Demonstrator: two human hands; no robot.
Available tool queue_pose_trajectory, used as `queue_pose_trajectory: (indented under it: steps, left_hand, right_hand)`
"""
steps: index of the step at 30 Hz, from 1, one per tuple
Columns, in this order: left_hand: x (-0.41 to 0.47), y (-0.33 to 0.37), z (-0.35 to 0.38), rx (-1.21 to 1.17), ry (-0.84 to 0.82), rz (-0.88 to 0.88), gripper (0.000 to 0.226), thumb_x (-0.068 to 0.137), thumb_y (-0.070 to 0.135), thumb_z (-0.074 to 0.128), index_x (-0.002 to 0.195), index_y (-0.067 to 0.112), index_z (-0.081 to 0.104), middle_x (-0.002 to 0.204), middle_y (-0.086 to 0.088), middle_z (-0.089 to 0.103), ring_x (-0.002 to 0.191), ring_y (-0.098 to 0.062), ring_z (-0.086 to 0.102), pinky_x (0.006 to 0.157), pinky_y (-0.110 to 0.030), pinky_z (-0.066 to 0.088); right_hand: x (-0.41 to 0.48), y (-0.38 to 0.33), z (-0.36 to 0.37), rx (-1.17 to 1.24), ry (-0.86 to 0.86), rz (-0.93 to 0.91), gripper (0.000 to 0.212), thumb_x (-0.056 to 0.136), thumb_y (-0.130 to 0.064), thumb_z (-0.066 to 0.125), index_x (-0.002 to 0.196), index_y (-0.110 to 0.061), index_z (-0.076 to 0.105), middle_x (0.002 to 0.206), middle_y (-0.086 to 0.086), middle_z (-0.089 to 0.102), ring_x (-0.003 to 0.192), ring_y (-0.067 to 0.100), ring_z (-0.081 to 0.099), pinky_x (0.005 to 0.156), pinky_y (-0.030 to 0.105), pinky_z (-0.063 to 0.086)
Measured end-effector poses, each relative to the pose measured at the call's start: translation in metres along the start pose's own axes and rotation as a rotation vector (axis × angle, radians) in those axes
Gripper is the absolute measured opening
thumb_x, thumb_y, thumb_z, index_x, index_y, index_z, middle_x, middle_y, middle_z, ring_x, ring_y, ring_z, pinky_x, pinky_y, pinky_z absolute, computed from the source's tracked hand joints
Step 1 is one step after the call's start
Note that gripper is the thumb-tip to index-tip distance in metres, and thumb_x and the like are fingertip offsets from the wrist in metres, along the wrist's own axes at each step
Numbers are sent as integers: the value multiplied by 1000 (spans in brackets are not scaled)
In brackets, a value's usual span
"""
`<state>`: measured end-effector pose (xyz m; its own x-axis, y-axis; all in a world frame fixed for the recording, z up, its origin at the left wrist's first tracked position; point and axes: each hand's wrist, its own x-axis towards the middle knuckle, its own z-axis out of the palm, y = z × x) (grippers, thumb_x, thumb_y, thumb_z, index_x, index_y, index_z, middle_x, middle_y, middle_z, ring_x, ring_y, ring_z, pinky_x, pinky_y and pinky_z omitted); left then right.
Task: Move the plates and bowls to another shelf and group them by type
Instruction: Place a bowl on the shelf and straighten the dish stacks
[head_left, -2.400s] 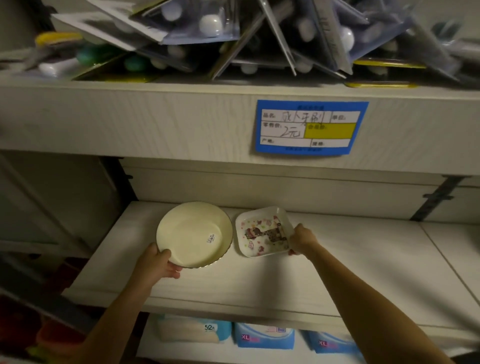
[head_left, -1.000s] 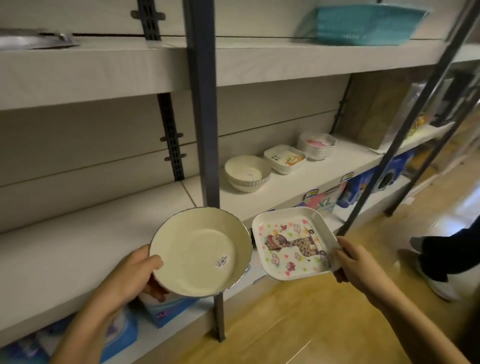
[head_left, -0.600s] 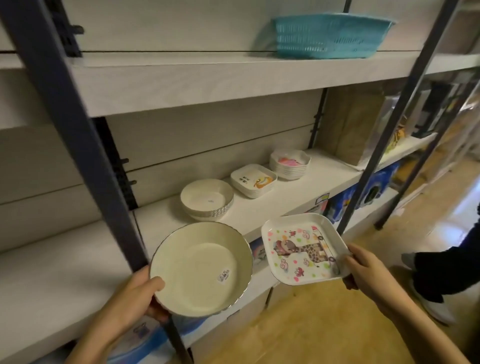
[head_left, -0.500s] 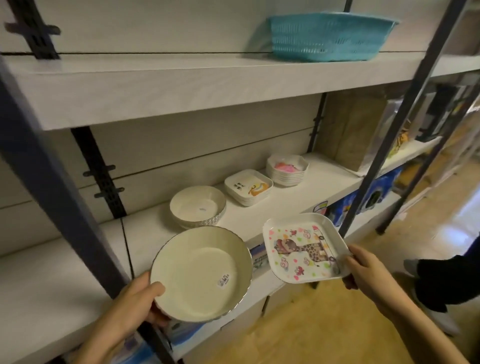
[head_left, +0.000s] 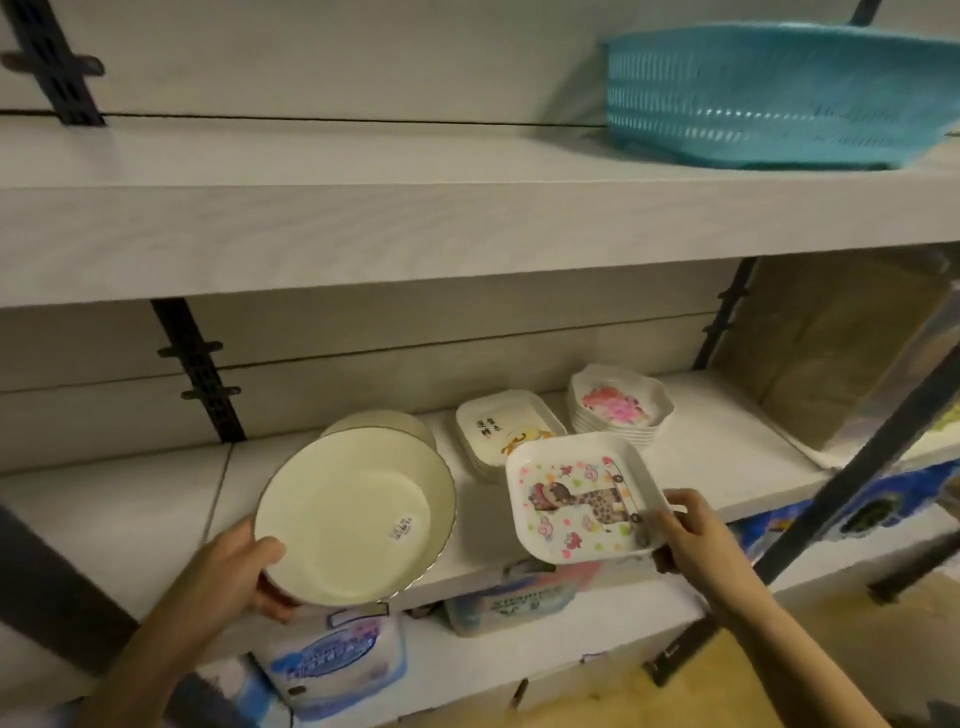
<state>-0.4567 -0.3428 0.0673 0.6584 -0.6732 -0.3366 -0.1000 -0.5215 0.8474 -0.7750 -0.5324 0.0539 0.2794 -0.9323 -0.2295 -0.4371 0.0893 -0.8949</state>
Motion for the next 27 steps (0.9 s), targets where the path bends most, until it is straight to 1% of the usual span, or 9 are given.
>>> queue_pose_trajectory:
  steps: [2,5,10,13,15,18,20,22,27]
  left_hand:
    - [1,5,7,10,56,-12,20,93,3,39,108,15,45,86,-10,57,69,-35,62,57,-39,54]
    - [3,10,15,-44,150,-64,23,93,4,41,113,11,47,85,-10,56,67,-35,61,51,-35,53]
    - [4,17,25,-85,246,-125,32,92,7,42,124,10,45,85,-14,60,70,-38,62,65,-41,52]
    - [3,19,28,-109,294,-168,32,92,8,41,125,10,45,81,-16,63,66,-36,63,65,-39,53]
    - [4,20,29,-136,330,-189,32,92,7,41,124,6,44,77,-15,63,66,-37,64,63,-40,55]
    - [3,20,33,-146,375,-191,20,93,6,41,112,8,46,64,-12,67,76,-45,64,83,-54,53]
    - [2,20,35,-167,381,-196,16,92,5,40,107,9,46,71,-17,65,72,-41,63,89,-58,49]
    - [3,17,34,-200,386,-204,16,92,4,41,106,6,47,76,-18,61,68,-38,62,85,-58,50]
    - [6,6,29,-223,403,-201,15,91,3,42,105,3,48,77,-19,59,59,-35,61,70,-45,53]
  right_hand:
    - [35,-2,-1,-42,-19,-19,16,96,-19,46,108,-7,46,86,17,66,67,24,59,63,37,50]
    - [84,-7,3,-108,-62,-111,20,96,-16,46,105,2,46,71,13,63,53,18,53,50,27,42]
    - [153,-18,26,-193,-146,-188,20,96,-14,44,106,4,44,66,10,61,49,20,55,48,28,40]
    - [182,-18,39,-263,-144,-204,21,96,-13,44,109,4,45,71,13,62,49,21,58,47,29,43]
    - [196,-16,45,-319,-133,-195,24,96,-16,45,111,3,45,83,17,66,55,26,64,51,37,50]
    - [215,-11,53,-410,-114,-199,28,96,-22,43,114,0,48,96,18,68,70,35,70,67,44,58]
    - [224,-9,58,-478,-111,-190,31,96,-24,41,116,-2,51,98,20,69,77,37,69,72,44,58]
    - [226,-10,61,-516,-116,-163,30,95,-20,44,114,0,54,100,24,68,82,39,68,76,44,57]
    - [229,-7,68,-679,-117,-128,28,91,-13,54,106,10,61,107,27,65,93,37,65,75,35,49]
